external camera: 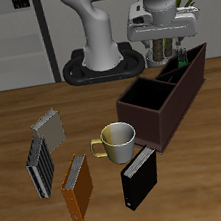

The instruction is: Place the green book into the left desk caddy's left compartment and place the black book into the left desk caddy's right compartment and place the orange book into the left desk caddy's right compartment

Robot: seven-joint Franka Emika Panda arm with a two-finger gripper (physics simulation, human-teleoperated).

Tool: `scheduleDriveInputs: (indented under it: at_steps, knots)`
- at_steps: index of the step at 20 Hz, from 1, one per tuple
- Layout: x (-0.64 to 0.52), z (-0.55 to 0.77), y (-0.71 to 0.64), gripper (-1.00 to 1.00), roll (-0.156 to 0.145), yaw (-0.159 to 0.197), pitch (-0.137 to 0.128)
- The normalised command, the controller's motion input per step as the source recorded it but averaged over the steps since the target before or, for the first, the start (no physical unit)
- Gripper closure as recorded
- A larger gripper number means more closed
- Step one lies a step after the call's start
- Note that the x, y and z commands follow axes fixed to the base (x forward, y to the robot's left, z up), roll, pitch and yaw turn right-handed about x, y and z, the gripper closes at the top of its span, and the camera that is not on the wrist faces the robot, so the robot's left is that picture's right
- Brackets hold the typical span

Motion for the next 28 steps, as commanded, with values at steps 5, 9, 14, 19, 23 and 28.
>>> scheduleDriveInputs:
  at_steps: [5,9,14,19,23,28]
  knots:
    - [0.60,0.11,-0.33,-1.00,-0.076,0.044,-0.015]
    - [0.44,0.05,-0.12,-1.00,0.002,0.056,-0.048]
    - [0.58,0.04,-0.23,-1.00,0.003,0.034,0.014]
    - [0.54,-0.05,-0.31,-1.00,-0.004,0.039,0.017]
    - [0.52,0.00,-0.22,-1.00,0.002,0.037,-0.009]
    - [0.40,0.02,-0.31,-1.00,-0.003,0.029,0.001]
